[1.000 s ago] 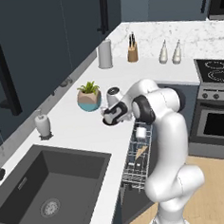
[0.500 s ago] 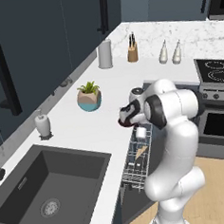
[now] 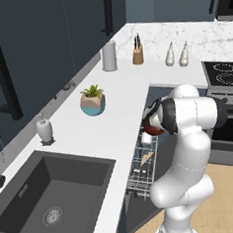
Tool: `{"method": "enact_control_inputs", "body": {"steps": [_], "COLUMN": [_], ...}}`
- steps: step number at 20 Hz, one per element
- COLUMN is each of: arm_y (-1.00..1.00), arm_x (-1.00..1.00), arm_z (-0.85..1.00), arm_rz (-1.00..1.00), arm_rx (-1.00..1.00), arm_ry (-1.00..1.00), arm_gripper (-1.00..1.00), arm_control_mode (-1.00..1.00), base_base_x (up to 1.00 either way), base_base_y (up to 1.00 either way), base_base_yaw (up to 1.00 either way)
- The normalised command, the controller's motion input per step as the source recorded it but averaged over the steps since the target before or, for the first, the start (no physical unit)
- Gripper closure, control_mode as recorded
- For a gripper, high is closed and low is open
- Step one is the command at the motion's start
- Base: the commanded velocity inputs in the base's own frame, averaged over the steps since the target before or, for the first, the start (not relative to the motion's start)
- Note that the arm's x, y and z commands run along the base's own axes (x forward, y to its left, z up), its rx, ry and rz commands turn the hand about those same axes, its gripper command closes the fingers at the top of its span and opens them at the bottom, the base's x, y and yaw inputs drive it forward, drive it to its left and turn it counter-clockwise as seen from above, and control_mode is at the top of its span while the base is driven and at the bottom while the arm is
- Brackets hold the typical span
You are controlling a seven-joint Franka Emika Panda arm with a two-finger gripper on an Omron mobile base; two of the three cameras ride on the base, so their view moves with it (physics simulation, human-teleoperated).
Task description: Pick up the cup and bowl from the counter, place them in the dishwasher, and close the dishwasher door.
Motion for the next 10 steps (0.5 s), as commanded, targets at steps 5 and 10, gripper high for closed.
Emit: {"method": "enact_control_inputs", "body": {"steps": [5,10], "arm_y": [-0.22,0.02], "arm_x": [-0.05,0.00], "arm_z": [-0.65,-0.59], "arm_rz": [0.00,0.00], "arm_rx": [0.19,0.24], "arm_ry": [0.10,0.20], "arm_gripper": [1.00,1.00], "arm_control_mode": [-1.00,-1.00], "base_base_x": [0.00,0.00], "base_base_y": [0.00,0.00], "base_base_yaw": [0.00,0.00]}}
